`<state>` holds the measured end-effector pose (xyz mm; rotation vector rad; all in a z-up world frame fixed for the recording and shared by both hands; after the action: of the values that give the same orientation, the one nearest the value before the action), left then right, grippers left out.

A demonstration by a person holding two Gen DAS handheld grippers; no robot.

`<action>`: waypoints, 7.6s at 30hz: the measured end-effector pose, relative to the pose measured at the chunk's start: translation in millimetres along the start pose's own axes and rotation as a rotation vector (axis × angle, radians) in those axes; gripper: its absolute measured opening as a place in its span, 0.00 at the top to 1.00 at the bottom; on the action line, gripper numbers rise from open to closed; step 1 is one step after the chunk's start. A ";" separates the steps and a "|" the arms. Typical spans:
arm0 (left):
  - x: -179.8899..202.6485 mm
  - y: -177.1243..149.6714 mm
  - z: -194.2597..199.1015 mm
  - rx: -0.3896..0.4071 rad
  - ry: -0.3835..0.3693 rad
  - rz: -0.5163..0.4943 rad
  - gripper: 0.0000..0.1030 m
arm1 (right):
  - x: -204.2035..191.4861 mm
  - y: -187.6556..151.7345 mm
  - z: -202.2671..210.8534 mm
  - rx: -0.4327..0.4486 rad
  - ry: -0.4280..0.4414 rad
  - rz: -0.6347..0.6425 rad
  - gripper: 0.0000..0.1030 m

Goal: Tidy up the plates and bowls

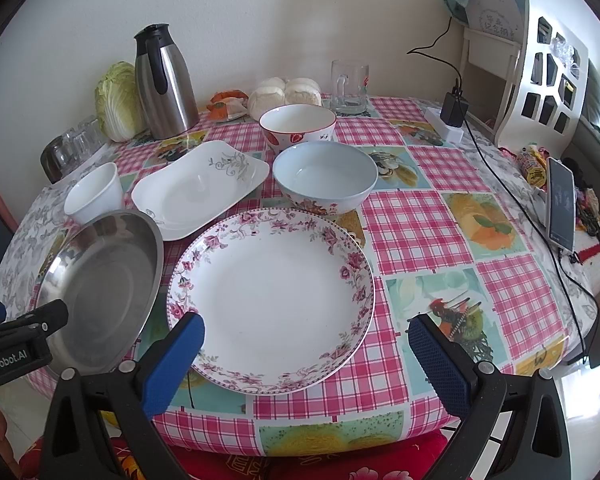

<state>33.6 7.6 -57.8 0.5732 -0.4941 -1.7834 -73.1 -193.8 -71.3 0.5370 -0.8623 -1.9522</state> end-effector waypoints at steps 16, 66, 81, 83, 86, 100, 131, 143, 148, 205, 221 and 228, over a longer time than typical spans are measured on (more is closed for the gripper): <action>-11.2 -2.7 -8.3 -0.034 -0.024 0.073 0.00 | -5.2 0.8 -8.6 -0.011 0.015 -0.003 0.00; -125.3 16.4 -88.1 -0.077 0.060 0.537 0.00 | -138.2 17.2 -82.2 -0.071 0.393 0.053 0.00; -118.8 -11.7 -112.9 -0.175 0.004 0.593 0.17 | -145.5 21.1 -99.3 -0.072 0.443 0.065 0.56; -120.6 -13.4 -112.8 -0.172 -0.001 0.611 0.28 | -144.6 20.7 -98.7 -0.067 0.436 0.070 0.59; -122.7 -16.6 -114.4 -0.172 -0.005 0.631 0.43 | -139.6 20.0 -100.8 -0.072 0.425 0.051 0.68; -131.5 -24.4 -117.3 -0.177 0.039 0.641 0.70 | -133.1 14.3 -106.4 -0.129 0.459 -0.028 0.75; -144.7 -23.3 -94.4 -0.091 0.029 0.706 0.72 | -147.3 28.9 -76.1 -0.062 0.498 0.049 0.87; -118.9 3.0 -73.4 -0.002 -0.022 0.624 0.78 | -143.5 46.4 -56.7 -0.001 0.543 0.066 0.88; -120.7 -5.9 -82.7 -0.047 -0.021 0.655 0.78 | -135.8 35.2 -74.9 -0.069 0.527 0.047 0.91; -76.3 69.7 -48.2 0.057 -0.094 0.536 0.79 | -71.2 78.8 -82.6 -0.022 0.463 -0.087 0.90; -2.5 135.1 -82.3 0.065 -0.158 0.397 0.79 | -8.7 116.0 -116.0 0.046 0.379 -0.239 0.90; 1.2 141.8 -103.1 0.046 -0.204 0.426 0.79 | -4.7 121.4 -133.9 0.040 0.361 -0.237 0.89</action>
<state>203.3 -36.2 -55.3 0.2893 -0.7406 -1.4295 86.2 -279.2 -68.8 1.0189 -0.6303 -1.9648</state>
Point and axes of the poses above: each gripper's, at about its wrist camera, not at the fingertips, and z roughly against the way its jaws point, x to its right, y to its top, the point moved 6 cm from there along -z, roughly the way its jaws point, and after that the axes turned 9 degrees about x, right-handed, at the moved point
